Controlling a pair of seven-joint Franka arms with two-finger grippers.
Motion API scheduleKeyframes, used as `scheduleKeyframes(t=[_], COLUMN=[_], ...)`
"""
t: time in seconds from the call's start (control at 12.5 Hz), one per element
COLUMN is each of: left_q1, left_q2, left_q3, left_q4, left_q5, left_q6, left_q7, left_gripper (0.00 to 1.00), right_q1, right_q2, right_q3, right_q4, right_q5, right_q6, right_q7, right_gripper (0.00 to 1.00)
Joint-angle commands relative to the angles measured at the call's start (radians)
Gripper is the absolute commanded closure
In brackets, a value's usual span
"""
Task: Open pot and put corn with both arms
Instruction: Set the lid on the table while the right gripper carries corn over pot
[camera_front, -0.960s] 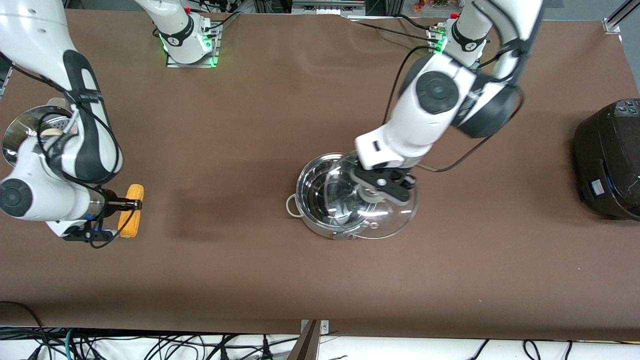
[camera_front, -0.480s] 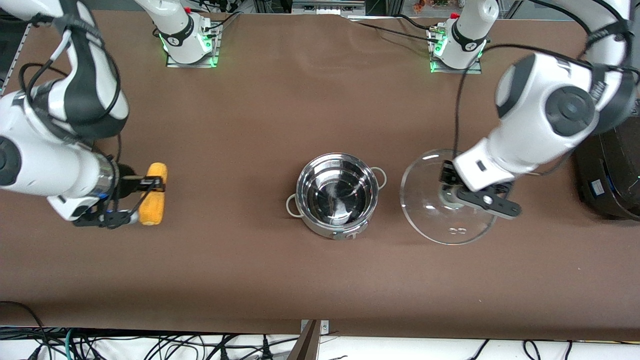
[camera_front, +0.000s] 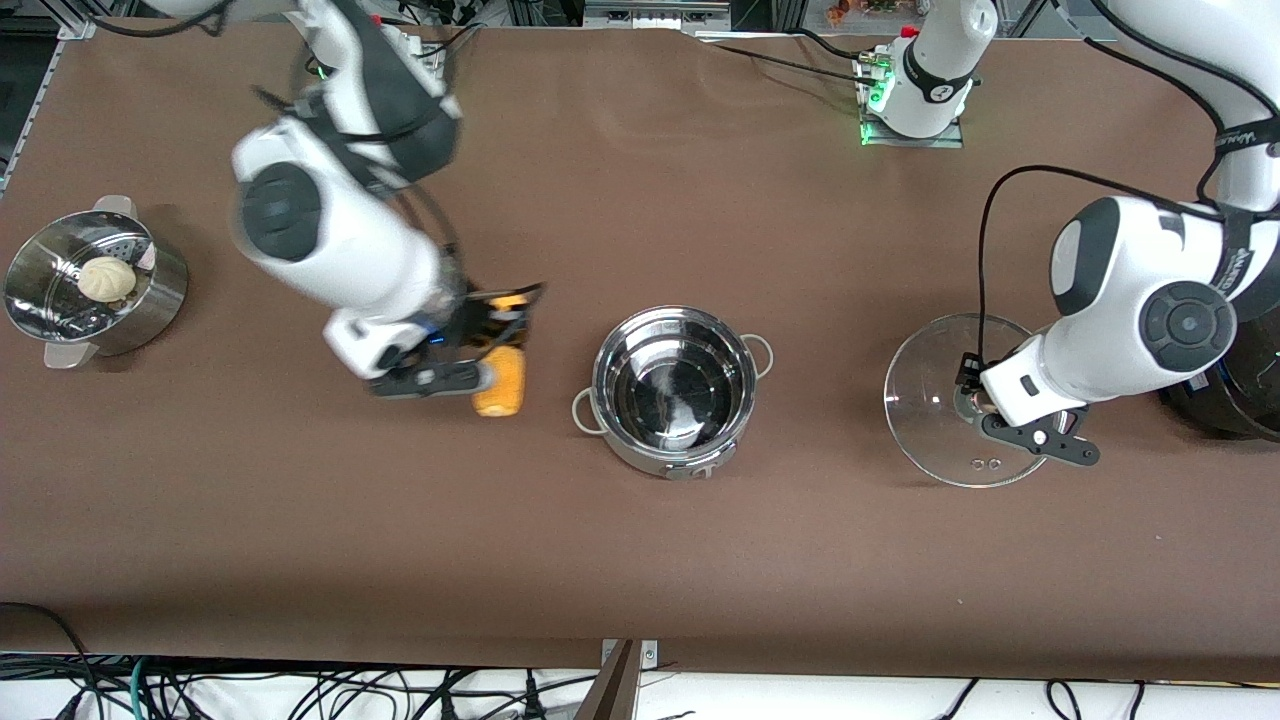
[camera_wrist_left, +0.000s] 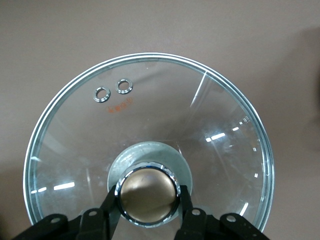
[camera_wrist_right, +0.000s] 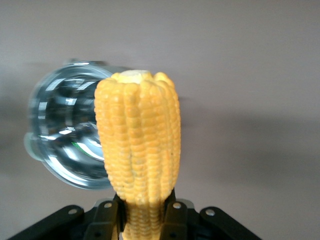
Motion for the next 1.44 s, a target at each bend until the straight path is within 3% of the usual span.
scheduleKeyframes(t=[0.0, 0.24, 0.48, 0.72, 1.04, 1.12, 1.2, 1.28, 1.36], left_q1=[0.030, 0.034, 0.057, 0.060, 0.062, 0.062, 0.062, 0.062, 0.062], left_q2=[-0.010, 0.004, 0.021, 0.050, 0.073, 0.078, 0.085, 0.087, 0.087], left_q3=[-0.015, -0.015, -0.019, -0.020, -0.020, -0.020, -0.020, -0.020, -0.020], left_q4=[-0.121, -0.261, -0.263, -0.264, -0.263, -0.263, -0.261, -0.258, -0.255], left_q5=[0.027, 0.027, 0.025, 0.024, 0.025, 0.025, 0.025, 0.025, 0.024], left_q6=[0.149, 0.329, 0.332, 0.335, 0.335, 0.332, 0.332, 0.330, 0.327], left_q7=[0.008, 0.004, 0.004, 0.004, 0.008, 0.008, 0.008, 0.008, 0.008], left_gripper=[0.86, 0.86, 0.85, 0.83, 0.82, 0.79, 0.54, 0.19, 0.00], right_q1=[0.074, 0.166, 0.212, 0.272, 0.274, 0.274, 0.274, 0.274, 0.272], right_q2=[0.114, 0.206, 0.272, 0.304, 0.338, 0.344, 0.347, 0.347, 0.346], right_q3=[-0.004, -0.021, -0.032, -0.096, -0.098, -0.098, -0.098, -0.098, -0.099], right_q4=[0.101, 0.164, 0.167, 0.167, 0.167, 0.167, 0.166, 0.164, 0.164], right_q5=[-0.019, -0.114, -0.137, -0.137, -0.136, -0.134, -0.134, -0.134, -0.136], right_q6=[0.065, 0.074, 0.146, 0.215, 0.263, 0.263, 0.263, 0.261, 0.260], right_q7=[0.039, 0.039, 0.041, 0.041, 0.048, 0.058, 0.067, 0.067, 0.064], right_gripper=[0.85, 0.85, 0.85, 0.86, 0.85, 0.81, 0.64, 0.09, 0.00])
